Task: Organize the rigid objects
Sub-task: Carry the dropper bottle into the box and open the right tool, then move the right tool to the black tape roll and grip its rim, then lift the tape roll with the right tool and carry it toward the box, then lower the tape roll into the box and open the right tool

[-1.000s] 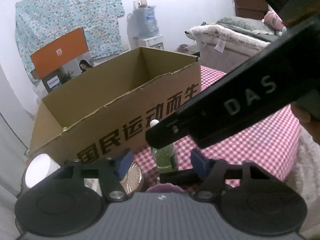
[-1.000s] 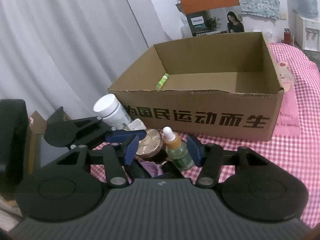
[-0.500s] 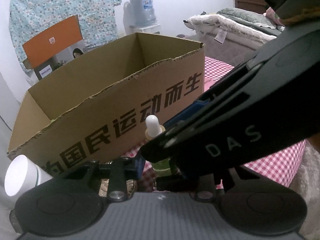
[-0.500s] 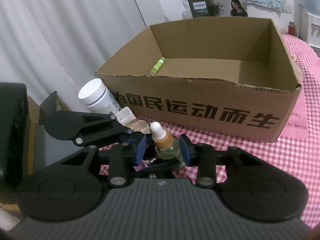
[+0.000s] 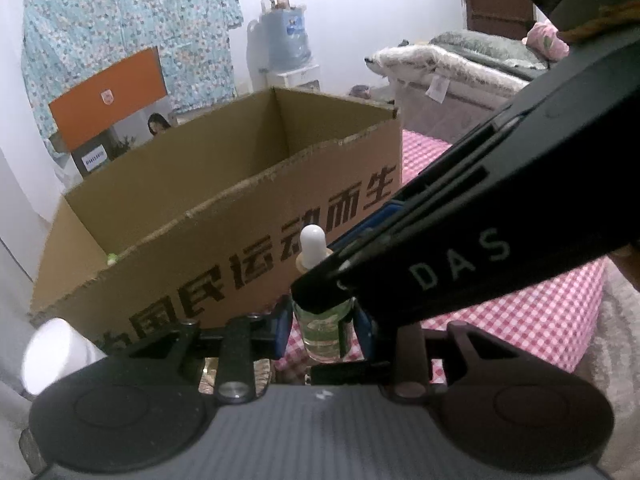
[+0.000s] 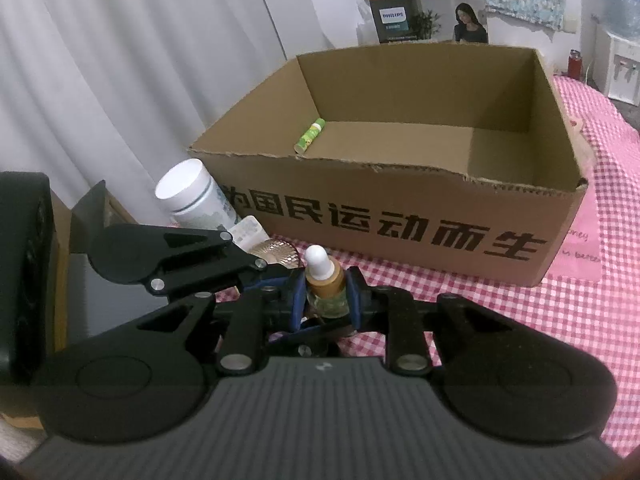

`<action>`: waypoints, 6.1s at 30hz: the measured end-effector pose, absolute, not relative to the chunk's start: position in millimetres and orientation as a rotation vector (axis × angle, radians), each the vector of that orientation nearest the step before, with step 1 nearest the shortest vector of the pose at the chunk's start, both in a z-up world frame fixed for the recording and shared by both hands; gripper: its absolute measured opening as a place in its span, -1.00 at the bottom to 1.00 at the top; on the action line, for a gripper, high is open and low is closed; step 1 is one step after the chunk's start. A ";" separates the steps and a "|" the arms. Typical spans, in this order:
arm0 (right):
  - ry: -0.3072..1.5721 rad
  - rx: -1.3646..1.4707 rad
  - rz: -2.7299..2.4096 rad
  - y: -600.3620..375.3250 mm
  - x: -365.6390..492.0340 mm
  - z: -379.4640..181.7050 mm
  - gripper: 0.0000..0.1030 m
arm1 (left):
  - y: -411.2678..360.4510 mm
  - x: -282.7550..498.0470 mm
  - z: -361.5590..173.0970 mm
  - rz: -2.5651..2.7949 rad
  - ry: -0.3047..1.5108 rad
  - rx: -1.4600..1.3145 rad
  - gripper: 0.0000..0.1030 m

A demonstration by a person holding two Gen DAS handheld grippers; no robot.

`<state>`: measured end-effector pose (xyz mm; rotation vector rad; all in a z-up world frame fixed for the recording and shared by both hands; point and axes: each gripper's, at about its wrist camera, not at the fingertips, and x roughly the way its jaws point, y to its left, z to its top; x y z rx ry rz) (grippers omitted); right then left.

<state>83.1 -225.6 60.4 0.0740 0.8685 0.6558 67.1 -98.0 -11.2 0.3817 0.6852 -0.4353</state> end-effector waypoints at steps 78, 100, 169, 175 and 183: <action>0.766 0.243 0.704 -282.4 100.4 151.9 0.29 | -29.1 78.5 93.7 -0.350 0.728 0.229 0.79; 1.050 0.181 0.614 -263.3 12.8 28.4 -0.60 | -75.9 -13.5 -33.5 -0.533 0.917 0.244 0.00; 0.574 -0.161 0.572 -223.1 74.3 178.5 -0.67 | -63.7 82.2 95.8 -0.344 0.566 0.399 0.15; 0.750 -0.049 0.692 -181.9 178.3 165.6 -0.67 | -26.0 160.5 85.4 -0.299 0.779 0.355 0.15; 1.057 0.069 0.716 -140.0 275.0 94.6 -0.67 | -6.5 220.5 42.6 -0.288 0.990 0.358 0.15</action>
